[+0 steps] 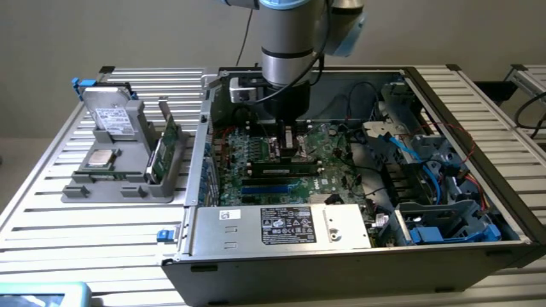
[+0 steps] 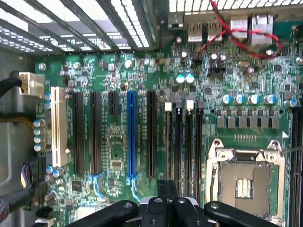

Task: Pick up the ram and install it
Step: 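Press down the ram until it locks into place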

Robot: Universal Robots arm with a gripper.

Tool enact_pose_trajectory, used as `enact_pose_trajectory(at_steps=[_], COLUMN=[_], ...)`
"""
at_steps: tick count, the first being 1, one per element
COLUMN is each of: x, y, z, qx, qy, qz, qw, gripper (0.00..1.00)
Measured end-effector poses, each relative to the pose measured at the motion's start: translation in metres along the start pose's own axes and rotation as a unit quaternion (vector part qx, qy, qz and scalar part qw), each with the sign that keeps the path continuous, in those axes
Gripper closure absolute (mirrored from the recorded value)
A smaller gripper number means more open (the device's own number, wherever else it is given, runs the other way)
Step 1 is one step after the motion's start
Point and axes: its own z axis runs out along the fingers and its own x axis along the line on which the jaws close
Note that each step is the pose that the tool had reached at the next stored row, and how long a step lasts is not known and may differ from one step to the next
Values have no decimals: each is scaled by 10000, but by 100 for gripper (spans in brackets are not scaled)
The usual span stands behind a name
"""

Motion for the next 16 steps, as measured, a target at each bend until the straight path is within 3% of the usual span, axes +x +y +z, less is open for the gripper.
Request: enact_pose_trajectory(at_steps=[3,16], x=[0,-35], y=[64,86], z=[0,44], qx=[2,2], qy=[-1,-1], qz=[1,1], qw=[10000,10000], gripper=[89,89])
